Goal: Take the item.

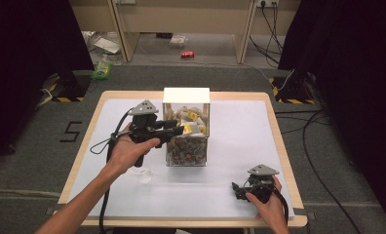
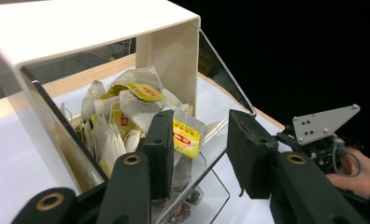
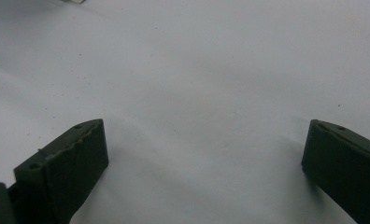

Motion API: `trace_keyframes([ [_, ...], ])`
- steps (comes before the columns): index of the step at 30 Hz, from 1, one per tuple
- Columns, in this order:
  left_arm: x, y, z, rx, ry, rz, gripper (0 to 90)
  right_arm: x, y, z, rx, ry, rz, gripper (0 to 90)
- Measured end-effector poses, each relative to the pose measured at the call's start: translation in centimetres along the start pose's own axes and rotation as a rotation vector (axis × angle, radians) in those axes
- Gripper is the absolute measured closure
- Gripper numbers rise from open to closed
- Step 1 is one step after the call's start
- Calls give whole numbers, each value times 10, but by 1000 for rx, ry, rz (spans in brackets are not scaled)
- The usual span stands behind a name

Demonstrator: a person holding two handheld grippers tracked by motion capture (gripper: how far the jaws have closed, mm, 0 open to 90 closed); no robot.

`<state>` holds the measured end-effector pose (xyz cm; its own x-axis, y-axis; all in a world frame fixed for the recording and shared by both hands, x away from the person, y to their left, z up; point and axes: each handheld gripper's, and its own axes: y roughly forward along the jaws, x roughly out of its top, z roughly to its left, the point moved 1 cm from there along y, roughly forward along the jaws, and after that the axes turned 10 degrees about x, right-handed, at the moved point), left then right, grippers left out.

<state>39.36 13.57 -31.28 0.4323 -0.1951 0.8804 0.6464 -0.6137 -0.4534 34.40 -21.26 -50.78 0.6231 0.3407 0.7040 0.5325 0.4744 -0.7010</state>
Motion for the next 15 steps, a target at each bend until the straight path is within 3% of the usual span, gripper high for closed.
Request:
trace_keyframes([
  [5,1,6,2,-8,-28,12,654,0,0,0,0,2,0,10],
  [15,0,15,4,34,-30,50,656,0,0,0,0,0,0,10],
])
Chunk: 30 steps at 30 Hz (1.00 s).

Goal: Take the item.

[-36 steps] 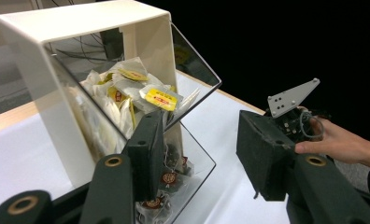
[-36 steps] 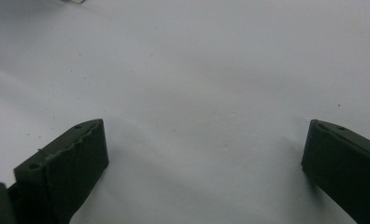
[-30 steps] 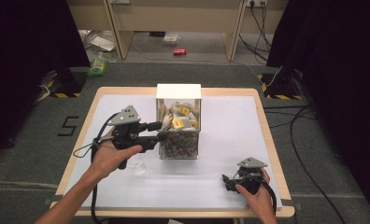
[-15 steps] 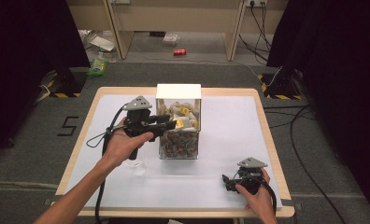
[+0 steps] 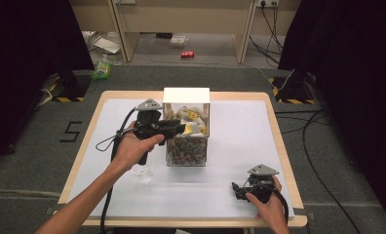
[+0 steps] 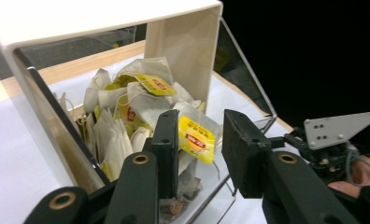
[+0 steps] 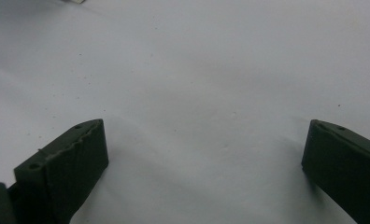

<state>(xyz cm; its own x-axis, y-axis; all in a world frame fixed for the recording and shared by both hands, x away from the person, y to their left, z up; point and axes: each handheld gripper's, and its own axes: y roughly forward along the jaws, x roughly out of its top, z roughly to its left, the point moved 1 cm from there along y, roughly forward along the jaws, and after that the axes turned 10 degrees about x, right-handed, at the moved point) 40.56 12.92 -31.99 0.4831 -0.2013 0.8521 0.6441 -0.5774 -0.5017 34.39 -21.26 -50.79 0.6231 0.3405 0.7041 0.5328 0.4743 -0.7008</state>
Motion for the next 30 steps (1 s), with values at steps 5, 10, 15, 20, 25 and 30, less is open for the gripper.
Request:
trace_keyframes([
  [5,0,4,-2,8,0,11,645,0,0,0,0,0,0,10],
  [10,0,8,-3,11,-1,24,641,0,0,0,1,0,0,10],
  [15,2,11,-6,0,-3,21,652,0,0,0,0,0,0,10],
  [20,3,16,-11,-10,13,21,678,0,0,0,1,0,0,10],
  [25,4,19,-14,-14,26,20,709,0,0,0,0,-6,0,10],
  [30,4,26,-15,-8,40,26,751,0,0,0,0,-1,0,10],
])
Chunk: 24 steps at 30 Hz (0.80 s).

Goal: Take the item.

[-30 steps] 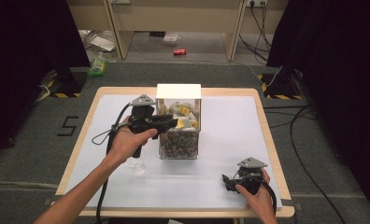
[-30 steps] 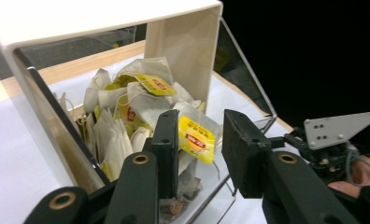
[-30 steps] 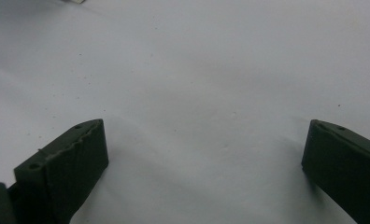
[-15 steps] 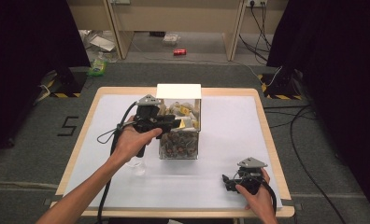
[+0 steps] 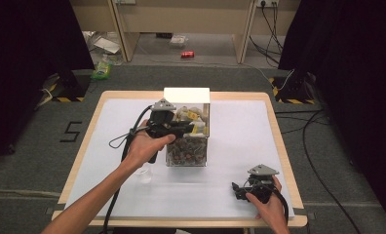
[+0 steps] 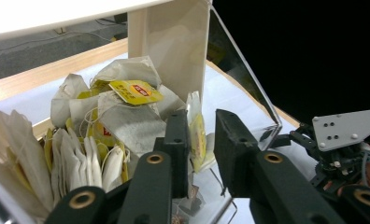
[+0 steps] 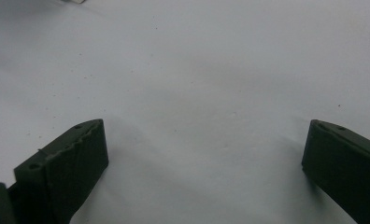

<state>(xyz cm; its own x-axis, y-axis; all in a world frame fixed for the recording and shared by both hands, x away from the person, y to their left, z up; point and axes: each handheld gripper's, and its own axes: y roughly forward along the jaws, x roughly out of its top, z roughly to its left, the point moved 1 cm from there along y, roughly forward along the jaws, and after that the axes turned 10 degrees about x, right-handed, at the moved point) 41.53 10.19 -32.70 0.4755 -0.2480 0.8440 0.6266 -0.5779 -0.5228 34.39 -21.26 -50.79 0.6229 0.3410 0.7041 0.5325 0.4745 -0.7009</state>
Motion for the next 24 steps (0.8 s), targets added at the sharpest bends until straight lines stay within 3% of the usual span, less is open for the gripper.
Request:
trace_keyframes([
  [8,1,6,-1,9,29,1,854,0,0,0,0,1,0,10],
  [14,1,4,-3,8,46,-22,882,0,0,0,0,-1,0,10],
  [18,4,-3,-3,9,63,-51,884,0,0,0,1,1,0,10],
  [24,12,-24,1,-24,55,-100,885,0,0,0,1,1,0,10],
])
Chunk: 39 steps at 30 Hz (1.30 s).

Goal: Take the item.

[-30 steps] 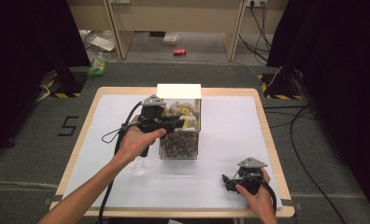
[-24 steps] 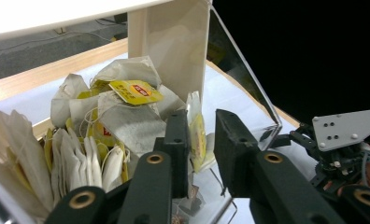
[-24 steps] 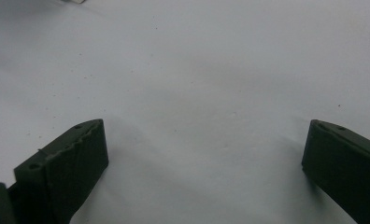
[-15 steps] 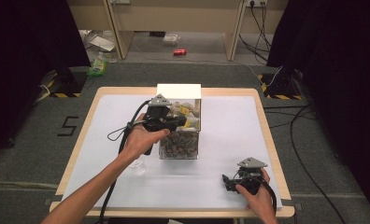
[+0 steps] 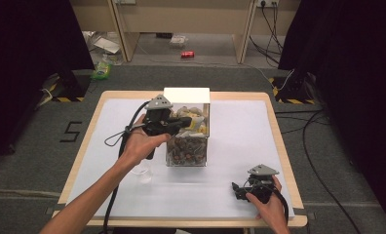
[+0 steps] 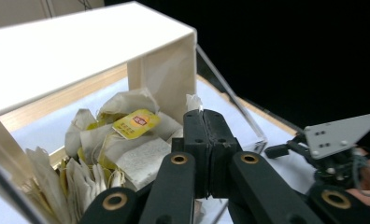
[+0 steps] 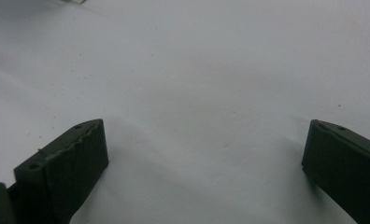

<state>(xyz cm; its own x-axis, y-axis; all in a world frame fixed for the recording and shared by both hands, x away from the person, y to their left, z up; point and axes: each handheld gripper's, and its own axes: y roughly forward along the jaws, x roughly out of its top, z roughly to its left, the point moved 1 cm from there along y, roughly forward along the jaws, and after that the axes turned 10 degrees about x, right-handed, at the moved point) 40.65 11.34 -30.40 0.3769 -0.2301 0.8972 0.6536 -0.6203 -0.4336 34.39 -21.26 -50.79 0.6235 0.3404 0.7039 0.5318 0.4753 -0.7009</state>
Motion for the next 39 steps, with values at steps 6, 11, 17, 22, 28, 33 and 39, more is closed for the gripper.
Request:
trace_keyframes([
  [6,13,-22,1,-13,-2,-59,884,0,0,0,-1,-5,0,10],
  [11,21,-36,5,-27,-18,-93,884,0,0,0,-1,-1,0,10],
  [17,22,-52,9,-22,-16,-117,884,0,0,0,-1,-2,-1,10],
  [22,20,-68,13,-18,-12,-130,883,0,0,0,-1,0,0,10],
  [28,11,-86,19,-14,-20,-141,883,0,0,0,-1,0,0,10],
  [33,0,-99,26,-9,-23,-145,883,0,0,0,-1,0,0,10],
  [39,-18,-115,35,4,-41,-155,883,0,0,0,-1,-2,0,10],
])
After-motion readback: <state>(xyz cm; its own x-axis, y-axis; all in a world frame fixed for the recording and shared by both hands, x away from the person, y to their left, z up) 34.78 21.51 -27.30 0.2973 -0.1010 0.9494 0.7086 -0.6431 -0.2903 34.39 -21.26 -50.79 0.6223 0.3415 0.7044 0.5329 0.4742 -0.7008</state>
